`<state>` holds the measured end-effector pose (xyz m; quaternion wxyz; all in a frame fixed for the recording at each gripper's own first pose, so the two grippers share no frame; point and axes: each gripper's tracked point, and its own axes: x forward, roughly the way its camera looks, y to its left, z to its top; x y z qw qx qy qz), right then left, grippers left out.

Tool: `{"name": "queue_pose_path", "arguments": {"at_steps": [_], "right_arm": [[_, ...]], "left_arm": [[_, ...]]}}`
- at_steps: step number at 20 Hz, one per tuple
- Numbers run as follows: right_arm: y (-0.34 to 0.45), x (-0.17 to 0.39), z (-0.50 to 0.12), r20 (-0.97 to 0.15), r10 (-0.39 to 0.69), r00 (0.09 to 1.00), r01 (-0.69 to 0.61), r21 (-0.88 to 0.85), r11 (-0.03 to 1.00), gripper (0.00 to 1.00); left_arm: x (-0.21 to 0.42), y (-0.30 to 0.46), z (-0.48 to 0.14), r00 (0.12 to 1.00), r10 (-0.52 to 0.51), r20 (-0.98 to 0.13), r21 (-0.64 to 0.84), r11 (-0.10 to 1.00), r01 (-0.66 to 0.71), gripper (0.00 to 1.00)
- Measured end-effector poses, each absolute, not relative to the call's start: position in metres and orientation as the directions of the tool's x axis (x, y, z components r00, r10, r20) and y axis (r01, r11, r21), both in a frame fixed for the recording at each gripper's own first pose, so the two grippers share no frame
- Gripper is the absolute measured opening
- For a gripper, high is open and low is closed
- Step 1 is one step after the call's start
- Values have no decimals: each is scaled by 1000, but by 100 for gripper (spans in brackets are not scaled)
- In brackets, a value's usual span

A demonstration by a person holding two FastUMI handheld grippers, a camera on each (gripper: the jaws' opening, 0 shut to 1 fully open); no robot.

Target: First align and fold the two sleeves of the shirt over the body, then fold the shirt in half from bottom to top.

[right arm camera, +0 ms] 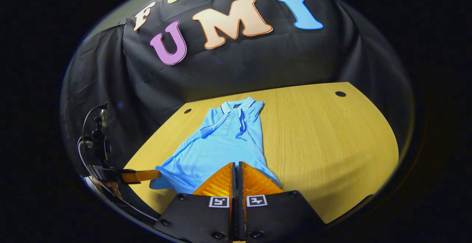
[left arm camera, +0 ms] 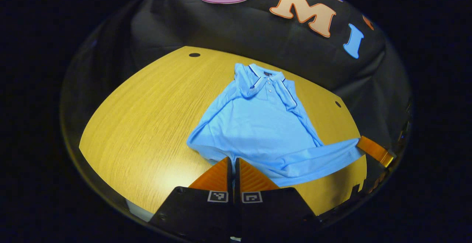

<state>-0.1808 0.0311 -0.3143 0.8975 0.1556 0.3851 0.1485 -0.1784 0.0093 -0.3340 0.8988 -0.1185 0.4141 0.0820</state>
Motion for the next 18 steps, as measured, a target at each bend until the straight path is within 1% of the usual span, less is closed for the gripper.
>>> {"name": "queue_pose_path", "arguments": {"at_steps": [1,2,3,9,12,14,16,18], "right_arm": [[33,-174,-313,-634,396,664,-149,406,902,2],[36,-167,-311,-621,407,670,-155,418,895,0],[39,-159,-309,-610,417,674,-164,427,889,2],[54,-100,-298,-558,400,728,-151,438,886,2],[61,-57,-289,-524,354,774,-143,400,905,2],[62,-25,-292,-514,299,804,-107,369,923,2],[65,1,-297,-511,259,820,-66,366,928,3],[63,28,-314,-525,211,824,-37,322,946,2]], "left_arm": [[-169,10,-327,650,47,-758,-149,958,-243,0],[-159,12,-320,665,49,-746,-151,959,-240,0],[-149,13,-313,677,50,-734,-153,960,-237,0],[-78,26,-286,745,21,-667,-168,970,-178,0],[-34,38,-280,768,-20,-640,-204,968,-146,0],[-3,45,-277,775,-58,-629,-220,970,-106,0],[29,54,-278,773,-92,-627,-216,975,-59,0],[61,61,-277,777,-118,-619,-210,978,-18,0]]}}
